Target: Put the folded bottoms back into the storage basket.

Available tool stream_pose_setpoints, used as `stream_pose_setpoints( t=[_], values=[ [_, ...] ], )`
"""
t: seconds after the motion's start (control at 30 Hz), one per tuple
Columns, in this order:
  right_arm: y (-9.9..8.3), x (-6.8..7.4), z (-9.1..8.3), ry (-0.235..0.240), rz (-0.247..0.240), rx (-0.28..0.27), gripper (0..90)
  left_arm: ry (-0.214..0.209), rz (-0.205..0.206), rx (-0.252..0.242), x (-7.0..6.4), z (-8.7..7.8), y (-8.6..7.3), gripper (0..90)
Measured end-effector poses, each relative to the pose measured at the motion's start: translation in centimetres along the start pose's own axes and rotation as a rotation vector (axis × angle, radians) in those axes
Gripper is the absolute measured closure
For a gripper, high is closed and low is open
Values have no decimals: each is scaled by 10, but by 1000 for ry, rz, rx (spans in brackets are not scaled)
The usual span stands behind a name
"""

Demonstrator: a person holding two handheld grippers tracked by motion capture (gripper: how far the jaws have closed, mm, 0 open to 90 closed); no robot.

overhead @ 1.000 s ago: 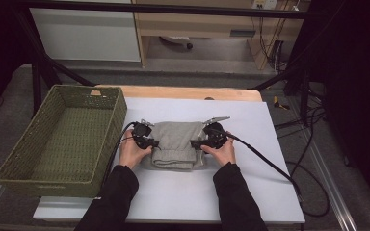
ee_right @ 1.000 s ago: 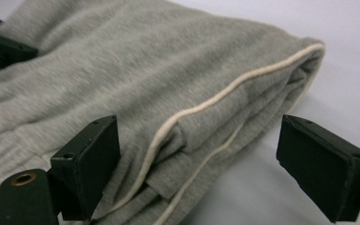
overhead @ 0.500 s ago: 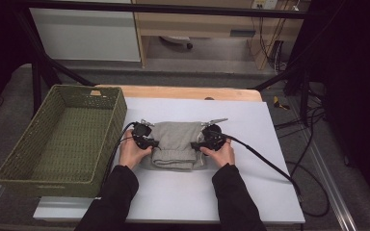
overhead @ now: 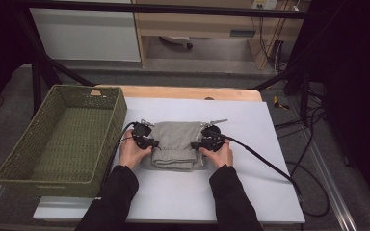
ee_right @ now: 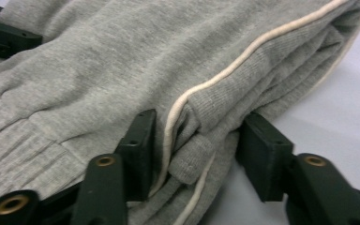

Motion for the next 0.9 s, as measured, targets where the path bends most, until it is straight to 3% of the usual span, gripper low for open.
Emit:
stream_pose_setpoints(
  t=[0.3, 0.9],
  values=[
    [-1, 2, 1, 25, 4, -14, 690, -2, -3, -2, 0, 0, 0, 771],
    [0, 1, 0, 41, 9, -19, 729, -14, -18, 7, 1, -2, 2, 791]
  ],
)
Point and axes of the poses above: each handheld gripper's, and its own axes: z roughly forward along the jaws, y roughly out of its top, x roughly to its left, the point moved 2 cm from there along z, roughly forward along the jaws, and after that the axes turned 15 degrees about -z, right-handed, at the moved point
